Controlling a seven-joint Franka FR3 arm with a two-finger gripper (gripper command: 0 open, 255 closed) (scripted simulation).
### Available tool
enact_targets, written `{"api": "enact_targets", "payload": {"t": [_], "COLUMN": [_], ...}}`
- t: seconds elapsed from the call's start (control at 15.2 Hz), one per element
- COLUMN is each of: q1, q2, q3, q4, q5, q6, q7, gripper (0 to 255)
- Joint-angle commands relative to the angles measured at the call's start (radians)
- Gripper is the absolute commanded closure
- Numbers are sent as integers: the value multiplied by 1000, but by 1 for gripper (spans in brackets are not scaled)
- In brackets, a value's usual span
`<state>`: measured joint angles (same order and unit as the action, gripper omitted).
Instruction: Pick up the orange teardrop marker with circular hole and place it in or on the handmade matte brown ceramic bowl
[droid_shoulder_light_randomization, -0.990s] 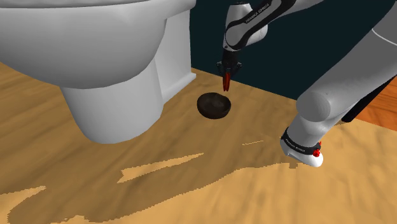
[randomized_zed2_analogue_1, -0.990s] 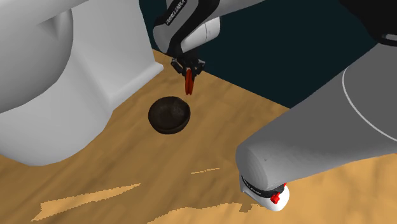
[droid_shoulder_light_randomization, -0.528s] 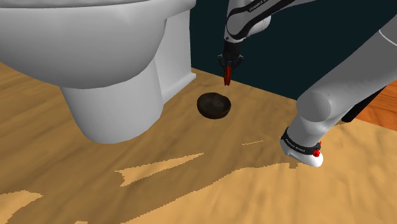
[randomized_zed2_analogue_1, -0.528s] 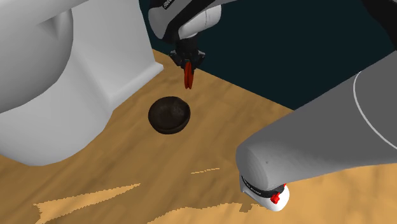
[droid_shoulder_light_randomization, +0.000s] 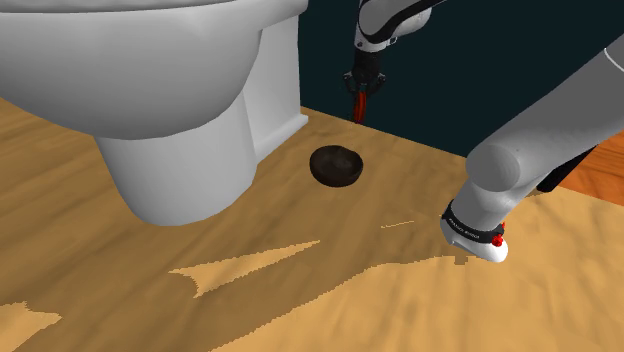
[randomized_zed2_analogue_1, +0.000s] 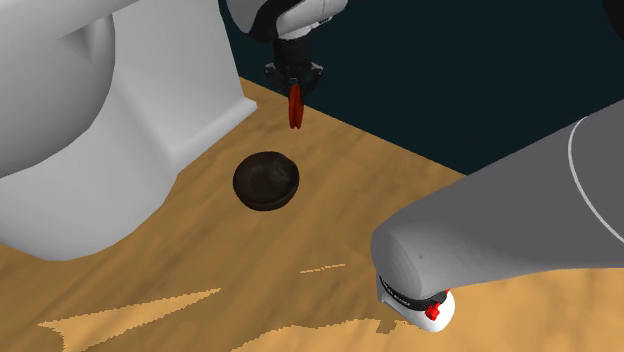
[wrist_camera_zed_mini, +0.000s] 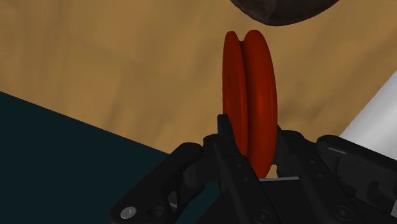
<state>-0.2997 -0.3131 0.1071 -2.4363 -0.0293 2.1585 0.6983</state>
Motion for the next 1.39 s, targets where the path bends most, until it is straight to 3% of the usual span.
{"api": "enact_targets", "payload": {"t": [0.0,0.73,1.32], "q1": [11,158,157], "q2": [-24,-196,-146], "q3": [14,204,224], "q4": [-7,-58,-144], "q5": [8,123,124], "q6": [-18,-141,-6], "q7": [19,275,286], "gripper": [255,255,255]}}
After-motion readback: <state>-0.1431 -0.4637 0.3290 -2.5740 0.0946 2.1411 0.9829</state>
